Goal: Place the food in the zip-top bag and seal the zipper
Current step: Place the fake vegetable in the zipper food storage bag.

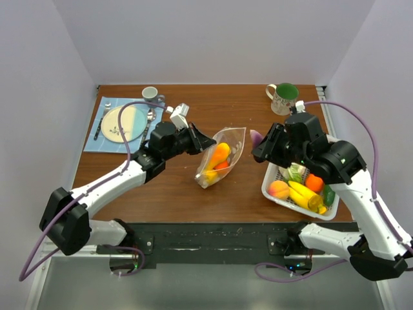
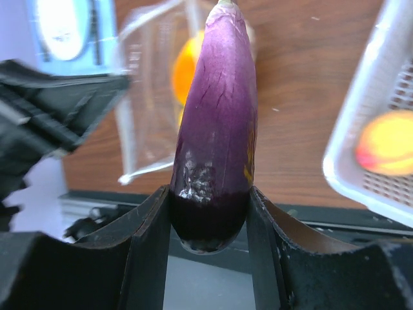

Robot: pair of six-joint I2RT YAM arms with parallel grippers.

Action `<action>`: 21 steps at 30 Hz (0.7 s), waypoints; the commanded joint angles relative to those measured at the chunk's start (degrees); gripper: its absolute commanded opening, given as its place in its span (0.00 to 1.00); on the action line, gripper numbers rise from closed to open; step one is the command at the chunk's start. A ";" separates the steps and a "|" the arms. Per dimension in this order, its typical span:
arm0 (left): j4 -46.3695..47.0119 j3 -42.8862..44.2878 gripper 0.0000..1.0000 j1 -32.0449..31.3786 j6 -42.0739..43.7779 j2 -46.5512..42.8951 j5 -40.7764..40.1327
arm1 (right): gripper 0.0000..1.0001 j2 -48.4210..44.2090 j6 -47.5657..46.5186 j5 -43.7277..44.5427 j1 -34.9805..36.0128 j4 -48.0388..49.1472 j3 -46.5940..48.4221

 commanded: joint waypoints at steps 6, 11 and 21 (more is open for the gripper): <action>2.02 4.94 0.00 -0.03 -0.48 3.91 -1.50 | 0.00 -1.09 -1.06 -6.84 0.29 4.01 4.22; 2.11 6.95 0.00 -0.12 -0.57 5.67 -1.68 | 0.00 -1.09 -0.36 -10.96 0.46 6.81 1.86; 2.37 8.54 0.00 -0.03 -1.01 6.73 -1.86 | 0.00 1.27 2.01 -10.80 0.73 12.35 -5.00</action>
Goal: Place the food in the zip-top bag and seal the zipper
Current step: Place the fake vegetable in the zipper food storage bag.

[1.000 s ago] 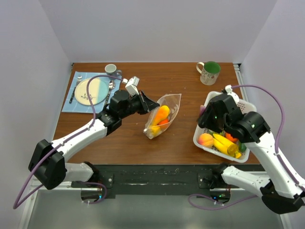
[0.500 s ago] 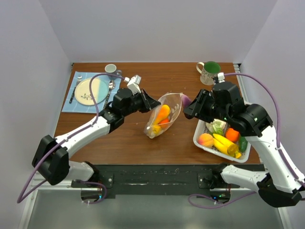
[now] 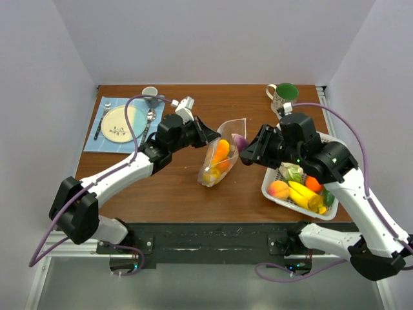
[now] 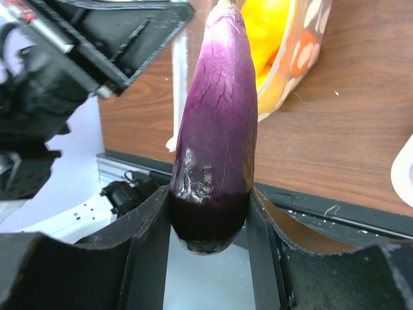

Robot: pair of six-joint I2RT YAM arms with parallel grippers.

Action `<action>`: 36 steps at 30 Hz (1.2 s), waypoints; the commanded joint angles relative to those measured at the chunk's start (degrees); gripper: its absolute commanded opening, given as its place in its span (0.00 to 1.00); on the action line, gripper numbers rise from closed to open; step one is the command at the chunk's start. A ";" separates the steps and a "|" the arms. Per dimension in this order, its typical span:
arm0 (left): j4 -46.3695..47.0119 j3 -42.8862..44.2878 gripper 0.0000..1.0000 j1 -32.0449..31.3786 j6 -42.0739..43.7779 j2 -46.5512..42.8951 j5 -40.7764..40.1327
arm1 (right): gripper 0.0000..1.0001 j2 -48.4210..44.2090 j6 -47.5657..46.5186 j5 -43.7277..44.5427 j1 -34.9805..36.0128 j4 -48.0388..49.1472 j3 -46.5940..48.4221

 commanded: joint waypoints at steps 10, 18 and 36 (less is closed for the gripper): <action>3.34 1.72 0.00 -0.56 -1.85 -0.24 -0.50 | 0.00 18.24 0.37 5.59 0.36 7.96 4.58; 3.16 1.63 0.00 -0.65 -2.46 -0.68 -0.15 | 0.04 20.61 -0.51 11.49 0.44 7.70 5.98; 2.81 1.89 0.00 -0.65 -3.34 -1.73 -0.41 | 0.39 22.37 1.08 10.09 0.45 9.89 6.33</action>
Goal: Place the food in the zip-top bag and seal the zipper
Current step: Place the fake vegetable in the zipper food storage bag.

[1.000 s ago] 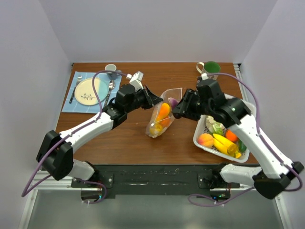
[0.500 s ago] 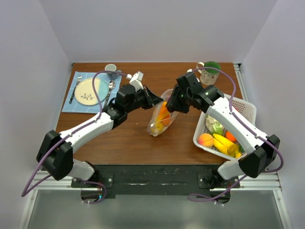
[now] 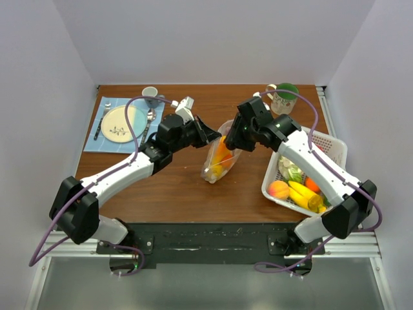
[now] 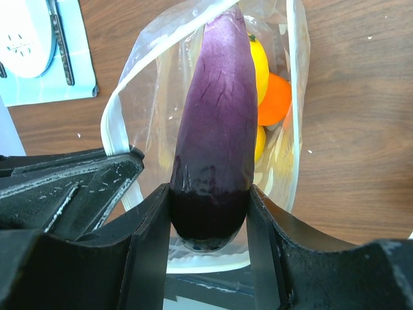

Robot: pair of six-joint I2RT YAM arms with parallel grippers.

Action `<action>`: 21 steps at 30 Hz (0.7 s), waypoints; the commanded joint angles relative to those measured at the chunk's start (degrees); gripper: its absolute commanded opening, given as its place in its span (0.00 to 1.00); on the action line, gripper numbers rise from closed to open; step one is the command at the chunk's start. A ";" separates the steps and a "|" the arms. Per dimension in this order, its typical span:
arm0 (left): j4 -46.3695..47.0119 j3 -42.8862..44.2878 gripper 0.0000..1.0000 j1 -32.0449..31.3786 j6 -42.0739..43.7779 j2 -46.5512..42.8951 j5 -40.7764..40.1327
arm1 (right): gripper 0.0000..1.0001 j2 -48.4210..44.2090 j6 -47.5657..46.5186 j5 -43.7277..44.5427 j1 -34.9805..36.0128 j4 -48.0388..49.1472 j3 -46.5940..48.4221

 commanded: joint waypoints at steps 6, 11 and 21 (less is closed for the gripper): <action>1.85 2.20 0.00 -0.21 -1.11 -2.44 -1.64 | 0.81 -1.58 -1.14 -1.26 0.69 2.42 2.23; 1.84 2.03 0.00 0.14 -2.34 -3.05 -3.75 | 0.90 -3.78 -1.84 -3.20 0.78 2.33 1.35; 2.20 1.76 0.00 0.49 -3.57 -2.35 -4.54 | 0.90 -17.13 -6.84 8.19 0.86 -8.82 5.82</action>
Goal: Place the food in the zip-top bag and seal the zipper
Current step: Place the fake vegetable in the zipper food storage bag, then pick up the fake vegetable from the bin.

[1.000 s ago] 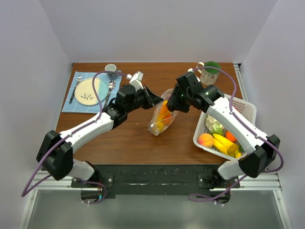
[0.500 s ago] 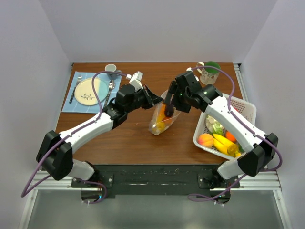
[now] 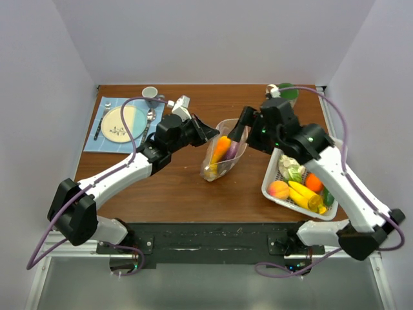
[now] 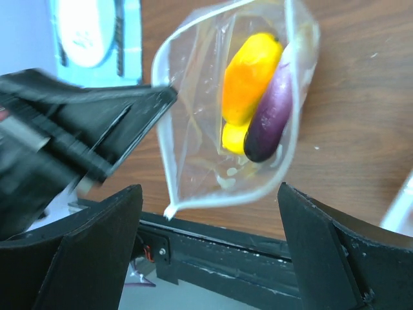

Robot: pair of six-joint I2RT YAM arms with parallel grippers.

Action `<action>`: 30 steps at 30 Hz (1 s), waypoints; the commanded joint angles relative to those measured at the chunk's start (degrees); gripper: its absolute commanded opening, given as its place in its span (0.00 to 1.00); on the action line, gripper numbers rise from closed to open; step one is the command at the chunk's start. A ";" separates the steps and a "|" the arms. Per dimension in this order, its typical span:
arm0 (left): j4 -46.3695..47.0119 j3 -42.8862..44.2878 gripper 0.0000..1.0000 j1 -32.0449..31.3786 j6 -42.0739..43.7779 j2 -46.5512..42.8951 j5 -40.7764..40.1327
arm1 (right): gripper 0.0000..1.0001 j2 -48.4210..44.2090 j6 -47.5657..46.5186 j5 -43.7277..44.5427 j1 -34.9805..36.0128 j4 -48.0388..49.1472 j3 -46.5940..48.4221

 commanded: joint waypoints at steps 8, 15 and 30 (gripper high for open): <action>1.93 2.03 0.00 0.56 -0.47 -1.06 -0.48 | 0.95 -13.49 -0.44 32.42 -1.58 -22.98 -6.83; 0.17 2.90 0.00 0.56 0.15 0.78 1.72 | 0.96 -15.15 -7.88 38.85 -21.08 -18.35 -16.94; -4.75 6.60 0.00 0.47 2.78 2.72 3.13 | 0.88 -8.92 -12.65 24.97 -45.54 0.29 -30.66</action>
